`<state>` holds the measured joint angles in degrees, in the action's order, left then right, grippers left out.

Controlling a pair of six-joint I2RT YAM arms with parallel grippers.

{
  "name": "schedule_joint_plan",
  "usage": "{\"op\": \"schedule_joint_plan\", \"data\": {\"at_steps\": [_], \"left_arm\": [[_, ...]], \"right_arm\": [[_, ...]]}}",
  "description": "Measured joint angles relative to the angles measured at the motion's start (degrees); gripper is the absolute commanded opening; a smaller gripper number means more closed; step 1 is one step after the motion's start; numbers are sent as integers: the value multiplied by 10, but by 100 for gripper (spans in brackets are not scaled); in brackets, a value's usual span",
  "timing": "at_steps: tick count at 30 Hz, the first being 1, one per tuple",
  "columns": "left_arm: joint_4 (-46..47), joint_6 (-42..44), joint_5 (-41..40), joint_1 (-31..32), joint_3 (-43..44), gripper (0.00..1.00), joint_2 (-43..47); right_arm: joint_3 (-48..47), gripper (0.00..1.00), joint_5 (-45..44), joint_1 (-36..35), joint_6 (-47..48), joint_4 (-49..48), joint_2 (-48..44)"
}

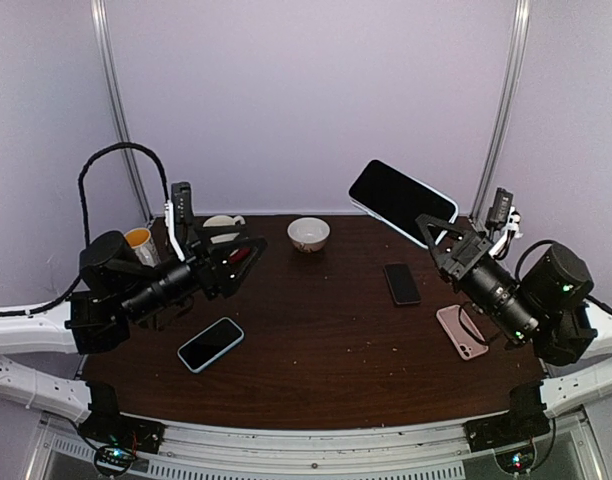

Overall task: Take the phone out of the phone case
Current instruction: Remove the top left corner of the phone from the phone case.

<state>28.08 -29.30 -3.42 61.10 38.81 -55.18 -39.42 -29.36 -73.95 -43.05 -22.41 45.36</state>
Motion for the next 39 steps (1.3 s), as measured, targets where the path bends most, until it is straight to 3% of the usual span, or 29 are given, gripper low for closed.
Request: {"op": "schedule_joint_plan", "data": {"at_steps": [6, 14, 24, 39], "left_arm": [[58, -110, 0, 0, 10, 77, -41], [102, -202, 8, 0, 47, 64, -91], [127, -238, 9, 0, 58, 51, -111], [156, -247, 22, 0, 60, 51, -130]], "right_arm": [[-16, 0, 31, 0, -115, -7, 14], [-32, 0, 98, 0, -195, -35, 76], [-37, 0, 146, 0, -230, -70, 108], [-71, 0, 188, 0, -222, -90, 127]]}}
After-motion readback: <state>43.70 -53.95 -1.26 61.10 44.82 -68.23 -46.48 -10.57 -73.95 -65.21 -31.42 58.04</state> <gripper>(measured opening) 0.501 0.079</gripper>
